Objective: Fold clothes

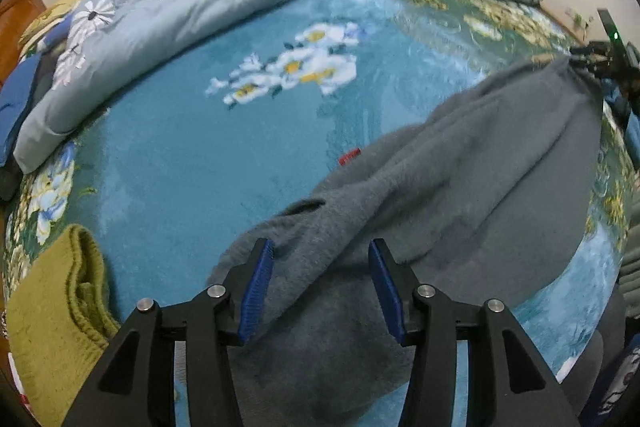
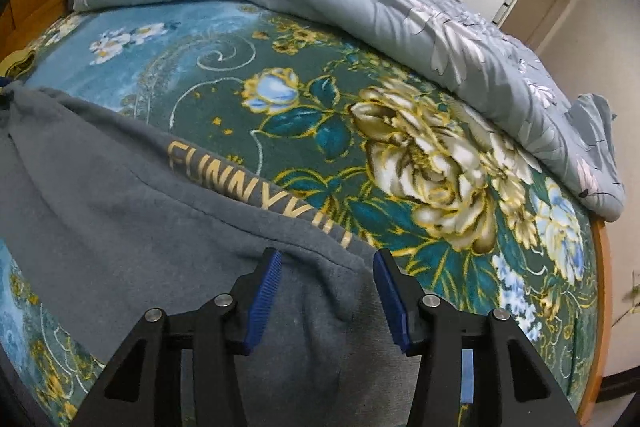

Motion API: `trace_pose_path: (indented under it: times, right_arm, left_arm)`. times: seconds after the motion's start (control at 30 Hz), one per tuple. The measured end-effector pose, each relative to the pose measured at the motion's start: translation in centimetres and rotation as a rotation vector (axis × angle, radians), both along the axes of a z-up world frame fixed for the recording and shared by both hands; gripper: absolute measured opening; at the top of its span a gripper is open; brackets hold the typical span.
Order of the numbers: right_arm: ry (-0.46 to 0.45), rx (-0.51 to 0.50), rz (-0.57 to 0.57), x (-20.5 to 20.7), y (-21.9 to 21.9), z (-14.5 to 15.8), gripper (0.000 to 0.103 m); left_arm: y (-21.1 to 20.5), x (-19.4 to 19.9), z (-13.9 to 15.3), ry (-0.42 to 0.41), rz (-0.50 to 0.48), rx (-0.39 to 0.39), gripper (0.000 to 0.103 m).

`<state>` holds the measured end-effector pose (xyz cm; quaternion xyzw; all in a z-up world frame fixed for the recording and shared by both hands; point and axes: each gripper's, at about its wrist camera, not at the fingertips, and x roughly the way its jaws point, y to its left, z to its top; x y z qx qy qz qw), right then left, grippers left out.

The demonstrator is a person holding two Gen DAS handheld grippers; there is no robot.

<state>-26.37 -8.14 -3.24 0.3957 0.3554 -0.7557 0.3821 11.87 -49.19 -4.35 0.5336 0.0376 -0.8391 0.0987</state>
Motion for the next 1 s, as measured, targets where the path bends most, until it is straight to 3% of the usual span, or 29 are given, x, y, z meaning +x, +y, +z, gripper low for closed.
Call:
trace_pose_path:
  times: [0.13,0.2,0.23,0.27,0.3,0.37,0.63,1.0]
  right_arm:
    - [0.023,0.049,0.014,0.5,-0.6,-0.7,0.051]
    - [0.026,0.047,0.004,0.5,-0.6,-0.6,0.043]
    - [0.028,0.046,-0.002,0.5,-0.6,-0.6,0.03]
    - [0.03,0.045,-0.007,0.5,-0.6,-0.6,0.015]
    - [0.031,0.044,-0.012,0.4,-0.6,-0.6,0.009]
    - [0.025,0.022,-0.023,0.5,-0.4,-0.4,0.004]
    - [0.057,-0.168,-0.111,-0.4,1.5,3.3,0.004]
    - [-0.013,-0.105,-0.218,-3.8,-0.1,-1.7,0.004]
  left_arm:
    - [-0.2,0.1,-0.2,0.029,0.018,-0.006,0.051]
    - [-0.3,0.2,-0.1,0.051,0.031,-0.013,0.051]
    - [-0.3,0.3,-0.1,0.062,0.034,-0.022,0.05]
    - [-0.2,0.4,0.0,0.073,0.038,-0.037,0.04]
    - [-0.1,0.5,0.0,0.082,0.048,-0.059,0.027]
    - [0.0,0.8,0.0,0.104,0.065,-0.079,0.014]
    - [-1.1,2.1,1.3,0.262,0.162,-0.045,0.007]
    - [-3.4,0.1,-2.2,0.186,0.263,0.008,0.008]
